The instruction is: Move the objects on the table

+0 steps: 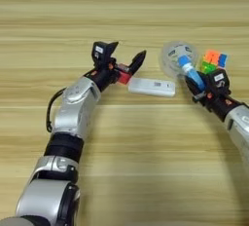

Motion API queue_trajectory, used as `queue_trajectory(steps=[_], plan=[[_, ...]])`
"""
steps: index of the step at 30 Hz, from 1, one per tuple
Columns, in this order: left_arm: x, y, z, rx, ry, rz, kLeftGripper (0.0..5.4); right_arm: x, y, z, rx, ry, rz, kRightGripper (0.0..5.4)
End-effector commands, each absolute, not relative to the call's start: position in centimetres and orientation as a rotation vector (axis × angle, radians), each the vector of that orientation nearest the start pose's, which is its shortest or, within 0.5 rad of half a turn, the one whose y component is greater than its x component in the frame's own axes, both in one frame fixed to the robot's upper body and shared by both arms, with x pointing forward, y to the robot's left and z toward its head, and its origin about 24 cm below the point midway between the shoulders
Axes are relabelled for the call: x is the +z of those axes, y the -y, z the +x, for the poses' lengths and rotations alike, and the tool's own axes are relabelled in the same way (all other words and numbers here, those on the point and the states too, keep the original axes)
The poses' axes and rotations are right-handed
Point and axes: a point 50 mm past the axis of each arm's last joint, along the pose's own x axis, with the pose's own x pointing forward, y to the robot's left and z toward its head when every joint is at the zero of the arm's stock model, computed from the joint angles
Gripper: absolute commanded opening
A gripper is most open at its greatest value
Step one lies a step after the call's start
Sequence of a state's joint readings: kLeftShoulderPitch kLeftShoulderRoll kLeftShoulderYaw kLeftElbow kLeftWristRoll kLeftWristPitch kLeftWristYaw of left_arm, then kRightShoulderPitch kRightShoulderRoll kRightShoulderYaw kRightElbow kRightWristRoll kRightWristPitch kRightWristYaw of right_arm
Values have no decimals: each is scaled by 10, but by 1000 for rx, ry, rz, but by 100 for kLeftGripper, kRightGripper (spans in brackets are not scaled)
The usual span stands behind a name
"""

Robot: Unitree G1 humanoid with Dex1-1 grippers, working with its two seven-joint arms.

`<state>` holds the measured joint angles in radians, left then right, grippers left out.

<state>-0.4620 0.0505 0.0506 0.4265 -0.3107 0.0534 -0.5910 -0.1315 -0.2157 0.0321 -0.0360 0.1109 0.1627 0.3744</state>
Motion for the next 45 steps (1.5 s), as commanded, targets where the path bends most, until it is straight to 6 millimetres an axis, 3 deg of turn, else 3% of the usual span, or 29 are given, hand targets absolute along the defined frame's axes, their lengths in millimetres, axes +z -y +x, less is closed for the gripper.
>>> queue_trajectory(steps=[1, 11, 29, 37, 45], plan=[[78, -103, 322, -729, -16, -369, 540, 77, 149, 278, 437, 33, -112, 140], [75, -90, 311, -853, -155, -548, 540, 81, 135, 281, 474, 97, -146, 140], [72, -84, 310, -885, -226, -616, 540, 65, 95, 275, 650, 120, -203, 140], [72, -84, 311, -879, -225, -622, 540, 58, 92, 271, 695, 100, -242, 140], [71, -85, 312, -872, -232, -638, 540, 71, 89, 268, 700, 158, -230, 140]])
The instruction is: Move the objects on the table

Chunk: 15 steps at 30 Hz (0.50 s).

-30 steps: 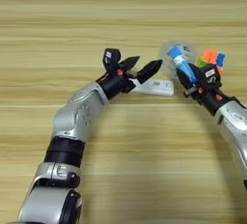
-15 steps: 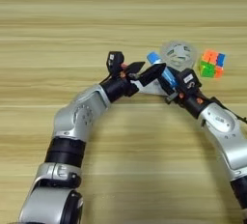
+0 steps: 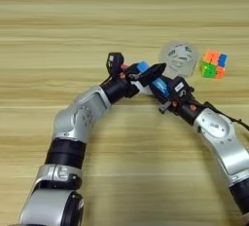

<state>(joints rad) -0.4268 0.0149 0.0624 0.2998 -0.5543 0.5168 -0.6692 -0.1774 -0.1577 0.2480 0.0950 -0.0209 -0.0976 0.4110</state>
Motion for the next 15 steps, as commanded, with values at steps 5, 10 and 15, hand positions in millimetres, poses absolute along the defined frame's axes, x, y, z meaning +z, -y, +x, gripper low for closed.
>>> queue_trajectory(steps=[5, 10, 15], plan=[[70, -85, 313, -871, -235, -641, 540, 79, 87, 267, 696, 193, -223, 140], [70, -85, 313, -875, -237, -652, 540, 82, 84, 265, 706, 207, -222, 140], [71, -86, 314, -871, -233, -664, 492, 82, 83, 265, 713, 206, -225, 140]])
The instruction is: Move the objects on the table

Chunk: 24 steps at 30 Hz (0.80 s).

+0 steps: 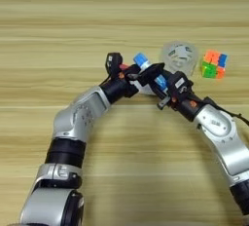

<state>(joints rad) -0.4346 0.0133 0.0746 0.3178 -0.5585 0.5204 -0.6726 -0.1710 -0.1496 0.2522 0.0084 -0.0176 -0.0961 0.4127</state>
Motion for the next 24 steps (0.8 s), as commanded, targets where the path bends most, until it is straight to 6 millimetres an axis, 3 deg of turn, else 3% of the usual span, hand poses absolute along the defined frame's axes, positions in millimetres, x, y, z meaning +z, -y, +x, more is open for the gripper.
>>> queue_trajectory(steps=[1, 24], plan=[[71, -86, 314, -870, -232, -666, 478, 81, 83, 265, 713, 203, -225, 140], [76, -91, 317, -861, -229, -701, 227, 86, 87, 274, 657, 222, -221, 140]])
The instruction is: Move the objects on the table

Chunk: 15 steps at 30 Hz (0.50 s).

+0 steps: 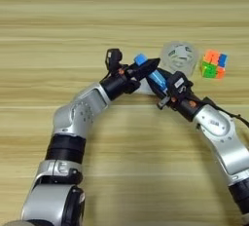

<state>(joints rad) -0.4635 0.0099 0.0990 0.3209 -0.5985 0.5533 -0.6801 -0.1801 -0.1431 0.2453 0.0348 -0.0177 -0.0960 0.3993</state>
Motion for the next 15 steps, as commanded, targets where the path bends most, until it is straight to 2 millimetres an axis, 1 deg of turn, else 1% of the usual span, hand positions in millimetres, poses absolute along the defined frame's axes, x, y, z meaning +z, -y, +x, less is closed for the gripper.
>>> queue_trajectory(steps=[1, 9, 15], plan=[[76, -91, 317, -860, -228, -700, 217, 87, 87, 274, 657, 223, -222, 140], [76, -92, 318, -856, -230, -704, 171, 86, 87, 274, 657, 221, -225, 140], [76, -93, 317, -855, -229, -705, 152, 86, 86, 274, 653, 222, -225, 140]])
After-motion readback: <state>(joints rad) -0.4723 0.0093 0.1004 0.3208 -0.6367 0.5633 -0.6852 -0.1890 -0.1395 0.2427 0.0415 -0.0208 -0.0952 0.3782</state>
